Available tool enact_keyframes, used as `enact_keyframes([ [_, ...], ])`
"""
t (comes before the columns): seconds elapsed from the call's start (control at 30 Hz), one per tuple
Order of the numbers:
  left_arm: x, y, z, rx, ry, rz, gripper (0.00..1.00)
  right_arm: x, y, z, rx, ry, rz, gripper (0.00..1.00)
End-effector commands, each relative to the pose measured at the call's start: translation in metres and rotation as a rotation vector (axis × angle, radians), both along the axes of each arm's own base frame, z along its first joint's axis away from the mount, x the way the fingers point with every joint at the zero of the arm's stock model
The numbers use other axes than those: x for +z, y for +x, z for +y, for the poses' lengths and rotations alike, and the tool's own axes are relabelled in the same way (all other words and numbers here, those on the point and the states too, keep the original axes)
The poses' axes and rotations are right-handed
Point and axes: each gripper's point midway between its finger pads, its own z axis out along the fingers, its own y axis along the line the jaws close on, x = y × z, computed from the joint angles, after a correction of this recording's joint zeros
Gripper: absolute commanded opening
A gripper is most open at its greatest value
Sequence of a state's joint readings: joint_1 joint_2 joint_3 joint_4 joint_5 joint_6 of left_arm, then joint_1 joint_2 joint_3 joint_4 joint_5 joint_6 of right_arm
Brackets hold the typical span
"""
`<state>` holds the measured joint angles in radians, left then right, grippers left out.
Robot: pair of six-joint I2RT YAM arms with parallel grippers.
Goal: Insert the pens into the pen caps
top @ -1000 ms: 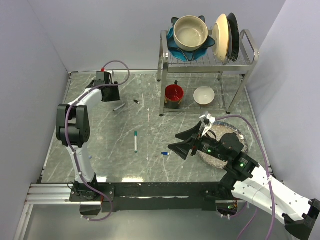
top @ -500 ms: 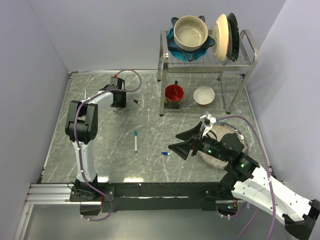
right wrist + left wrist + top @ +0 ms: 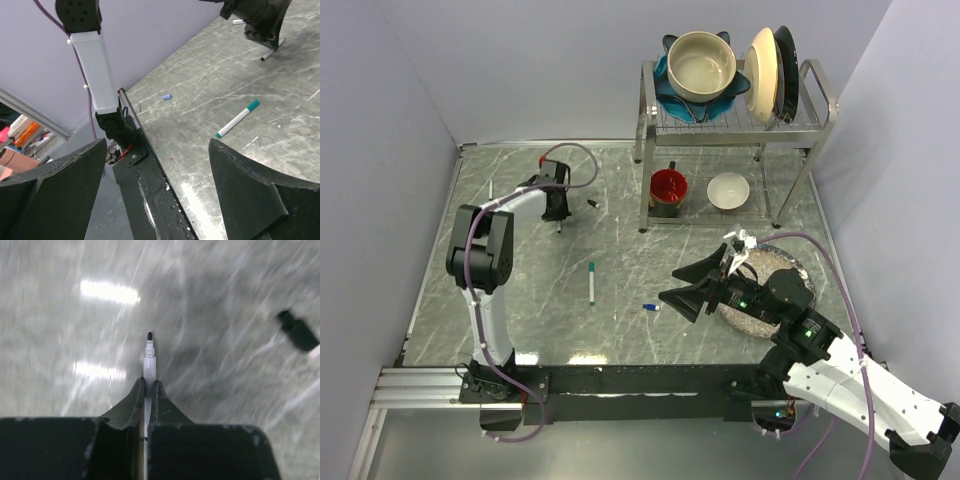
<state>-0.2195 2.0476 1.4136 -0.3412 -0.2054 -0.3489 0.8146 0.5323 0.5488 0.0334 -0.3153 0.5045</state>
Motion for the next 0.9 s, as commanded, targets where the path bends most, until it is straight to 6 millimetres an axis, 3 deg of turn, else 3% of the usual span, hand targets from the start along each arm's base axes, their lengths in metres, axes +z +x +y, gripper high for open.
enact_keyframes([
  [0.0, -0.023, -0.070, 0.000, 0.118, -0.082, 0.184, 0.01, 0.015, -0.003, 0.002, 0.019, 0.045, -0.015, 0.90],
  [0.13, -0.014, -0.092, -0.015, 0.122, -0.197, 0.161, 0.01, 0.013, -0.003, 0.001, 0.008, 0.052, -0.007, 0.90],
  [0.17, -0.002, -0.093, -0.017, 0.141, -0.228, 0.129, 0.01, 0.011, -0.001, 0.001, 0.004, 0.050, -0.003, 0.90],
  [0.2, -0.006, -0.105, -0.019, 0.136, -0.245, 0.145, 0.01, 0.009, 0.001, 0.001, -0.004, 0.049, 0.001, 0.90],
  [0.33, 0.021, -0.115, -0.032, 0.113, -0.325, 0.056, 0.01, -0.008, 0.005, 0.009, 0.002, 0.031, 0.057, 0.90],
  [0.37, 0.042, -0.117, -0.043, 0.078, -0.367, 0.000, 0.01, -0.016, 0.007, 0.014, 0.012, 0.018, 0.084, 0.90],
  [0.4, 0.044, -0.127, -0.047, 0.061, -0.385, -0.009, 0.01, -0.015, 0.008, 0.017, 0.019, 0.031, 0.085, 0.90],
  [0.53, 0.105, -0.149, -0.093, -0.083, -0.579, -0.169, 0.01, -0.029, 0.016, 0.031, 0.029, 0.036, 0.165, 0.89],
  [0.63, 0.171, -0.176, -0.124, -0.205, -0.766, -0.343, 0.01, -0.033, 0.020, 0.043, 0.057, 0.048, 0.195, 0.87],
  [0.73, 0.211, -0.204, -0.144, -0.284, -0.933, -0.450, 0.01, -0.030, 0.018, 0.053, 0.107, 0.090, 0.201, 0.83],
  [0.83, 0.234, -0.234, -0.162, -0.382, -1.069, -0.497, 0.01, -0.025, 0.019, 0.062, 0.143, 0.114, 0.197, 0.80],
  [0.87, 0.233, -0.240, -0.165, -0.396, -1.088, -0.494, 0.01, -0.024, 0.018, 0.065, 0.155, 0.120, 0.199, 0.79],
])
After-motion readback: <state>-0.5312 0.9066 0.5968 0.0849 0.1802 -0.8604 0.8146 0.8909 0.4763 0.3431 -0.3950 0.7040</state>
